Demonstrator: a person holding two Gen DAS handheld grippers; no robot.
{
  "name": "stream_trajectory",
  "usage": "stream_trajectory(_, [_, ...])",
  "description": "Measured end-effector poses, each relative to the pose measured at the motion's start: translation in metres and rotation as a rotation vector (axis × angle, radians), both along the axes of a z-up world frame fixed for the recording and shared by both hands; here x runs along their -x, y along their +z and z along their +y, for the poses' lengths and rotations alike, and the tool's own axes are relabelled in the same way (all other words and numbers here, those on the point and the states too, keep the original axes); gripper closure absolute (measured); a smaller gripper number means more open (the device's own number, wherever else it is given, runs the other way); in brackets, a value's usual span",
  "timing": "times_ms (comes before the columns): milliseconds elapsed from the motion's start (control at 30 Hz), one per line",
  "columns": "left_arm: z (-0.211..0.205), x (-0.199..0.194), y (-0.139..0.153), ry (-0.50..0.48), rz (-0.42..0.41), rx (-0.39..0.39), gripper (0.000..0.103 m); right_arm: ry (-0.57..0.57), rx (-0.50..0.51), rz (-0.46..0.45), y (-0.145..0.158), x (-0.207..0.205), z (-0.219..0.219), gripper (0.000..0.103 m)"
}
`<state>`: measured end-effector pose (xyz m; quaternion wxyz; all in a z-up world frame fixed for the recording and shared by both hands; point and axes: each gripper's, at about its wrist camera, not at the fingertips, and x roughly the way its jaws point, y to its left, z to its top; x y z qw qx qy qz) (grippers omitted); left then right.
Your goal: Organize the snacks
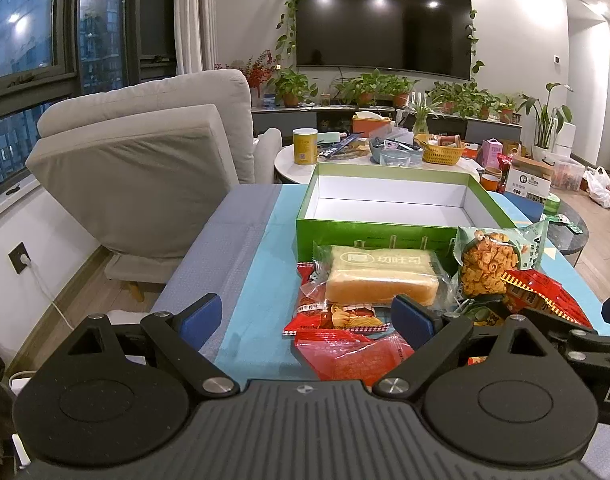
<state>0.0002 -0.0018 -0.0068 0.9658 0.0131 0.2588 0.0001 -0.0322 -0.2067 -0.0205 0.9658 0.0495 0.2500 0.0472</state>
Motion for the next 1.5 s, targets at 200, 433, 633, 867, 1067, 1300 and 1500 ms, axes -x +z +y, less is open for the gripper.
stream_trajectory(200, [-0.0020,-0.0007,-0.0011,0.002,0.002,-0.002,0.012,0.001,0.000,0.000,0.0001,0.0000,-0.0002,0.056])
stream_trajectory(433, [-0.0023,-0.0004,-0.0019,0.005,0.004,-0.005,0.012,-0.003,-0.002,0.002,-0.0007,0.0005,0.0000,0.056])
stream_trajectory(633, [-0.0024,-0.0006,-0.0051,0.005,0.014,-0.009,0.012,-0.004,-0.004,0.005,-0.0016,0.0006,-0.0002,0.056])
stream_trajectory(867, [-0.0033,0.0008,-0.0054,0.009,0.018,-0.012,0.012,-0.006,-0.013,0.012,-0.0026,0.0023,-0.0027,0.056])
stream_trajectory(1067, [-0.0022,0.0022,-0.0066,0.013,0.025,-0.014,0.012,-0.006,-0.023,0.021,-0.0025,0.0018,-0.0040,0.056])
stream_trajectory(1300, [-0.0002,0.0032,-0.0077,0.013,0.035,-0.016,0.012,0.006,-0.038,0.029,-0.0034,0.0020,-0.0052,0.056])
stream_trajectory(1500, [-0.0002,0.0041,-0.0082,0.010,0.033,-0.015,0.012,0.016,-0.036,0.033,-0.0035,0.0022,-0.0034,0.056])
